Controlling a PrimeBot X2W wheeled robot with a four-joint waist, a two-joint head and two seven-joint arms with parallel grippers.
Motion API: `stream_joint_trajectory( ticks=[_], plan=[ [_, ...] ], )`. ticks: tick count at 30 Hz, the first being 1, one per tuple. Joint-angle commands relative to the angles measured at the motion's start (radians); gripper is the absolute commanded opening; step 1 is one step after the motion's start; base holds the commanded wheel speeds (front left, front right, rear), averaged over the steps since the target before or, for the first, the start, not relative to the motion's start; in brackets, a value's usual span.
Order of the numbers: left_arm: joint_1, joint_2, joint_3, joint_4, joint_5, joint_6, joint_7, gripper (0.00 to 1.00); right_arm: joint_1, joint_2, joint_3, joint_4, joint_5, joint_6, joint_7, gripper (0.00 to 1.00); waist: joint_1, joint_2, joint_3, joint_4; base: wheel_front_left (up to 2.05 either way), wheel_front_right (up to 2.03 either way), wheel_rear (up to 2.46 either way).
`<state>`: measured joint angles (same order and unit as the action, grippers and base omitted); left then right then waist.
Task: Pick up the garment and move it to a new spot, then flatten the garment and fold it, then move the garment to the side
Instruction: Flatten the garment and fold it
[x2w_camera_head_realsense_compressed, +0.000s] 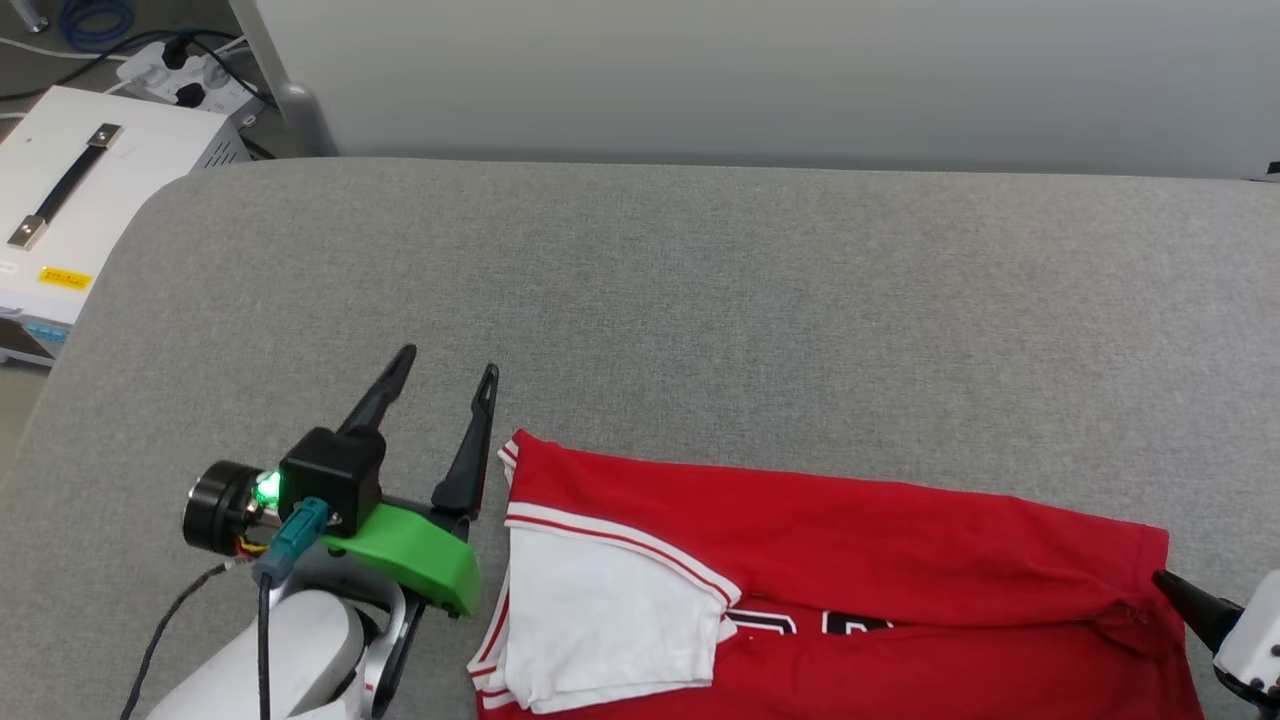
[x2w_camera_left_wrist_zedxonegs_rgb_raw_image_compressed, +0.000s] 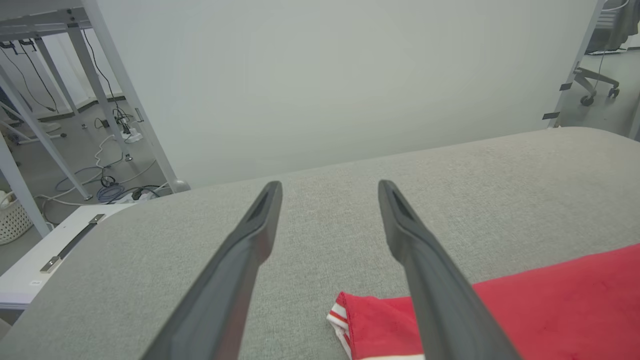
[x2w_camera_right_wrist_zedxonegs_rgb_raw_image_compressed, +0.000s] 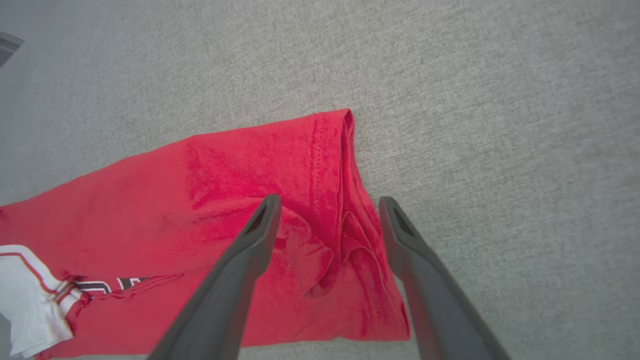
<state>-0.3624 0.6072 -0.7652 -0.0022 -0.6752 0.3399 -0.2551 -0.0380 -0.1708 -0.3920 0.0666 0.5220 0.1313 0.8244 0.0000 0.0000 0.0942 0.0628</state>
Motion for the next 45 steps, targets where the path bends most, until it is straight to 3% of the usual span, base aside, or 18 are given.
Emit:
stream_joint_trajectory(
  ticks=[1, 5, 9, 19, 29, 30, 31, 32, 45],
  plan=[
    [0.007, -0.018, 0.043, -0.012, 0.064, 0.002, -0.006, 1.0, -0.023, 0.016, -0.024, 0.013, -0.018, -0.001, 0.003, 1.0, 0.0, 0.0, 0.016, 0.013, 0.0, 0.0, 0.0],
    [0.062, -0.056, 0.143, -0.038, 0.219, 0.002, -0.006, 1.0, -0.045, 0.043, -0.072, 0.053, -0.051, -0.001, 0.0, 1.0, 0.0, 0.0, 0.037, 0.026, 0.0, 0.0, 0.0],
    [0.128, -0.098, 0.231, -0.041, 0.283, -0.042, -0.006, 1.0, -0.051, 0.056, -0.086, 0.09, -0.061, -0.001, 0.0, 1.0, 0.0, 0.0, 0.053, 0.038, 0.0, 0.0, 0.0],
    [0.195, -0.186, 0.377, -0.007, 0.373, -0.169, -0.007, 1.0, -0.045, 0.08, -0.053, 0.165, -0.049, -0.001, 0.001, 1.0, 0.0, 0.0, 0.07, 0.054, 0.0, 0.0, 0.0],
    [0.221, -0.252, 0.459, 0.03, 0.439, -0.253, -0.007, 1.0, -0.031, 0.093, 0.052, 0.187, 0.025, -0.001, -0.014, 1.0, 0.0, 0.0, 0.057, 0.045, 0.0, 0.0, 0.0],
    [0.223, -0.257, 0.464, 0.033, 0.444, -0.258, -0.007, 1.0, -0.029, 0.09, 0.057, 0.19, 0.027, -0.001, -0.016, 0.67, 0.0, 0.0, 0.054, 0.044, 0.0, 0.0, 0.0],
    [0.226, -0.263, 0.47, 0.036, 0.449, -0.265, -0.007, 1.0, -0.025, 0.084, 0.061, 0.194, 0.024, -0.001, -0.02, 0.26, 0.0, 0.0, 0.05, 0.043, 0.0, 0.0, 0.0],
    [0.227, -0.267, 0.476, 0.038, 0.453, -0.271, -0.007, 1.0, -0.022, 0.078, 0.064, 0.196, 0.02, -0.001, -0.027, 0.01, 0.0, 0.0, 0.048, 0.042, 0.0, 0.0, 0.0],
    [0.26, -0.32, 0.538, 0.061, 0.503, -0.332, -0.007, 1.0, 0.0, -0.023, 0.099, 0.208, 0.025, -0.001, -0.138, 0.0, 0.0, 0.0, 0.012, 0.027, 0.0, 0.0, 0.0]
  ],
)
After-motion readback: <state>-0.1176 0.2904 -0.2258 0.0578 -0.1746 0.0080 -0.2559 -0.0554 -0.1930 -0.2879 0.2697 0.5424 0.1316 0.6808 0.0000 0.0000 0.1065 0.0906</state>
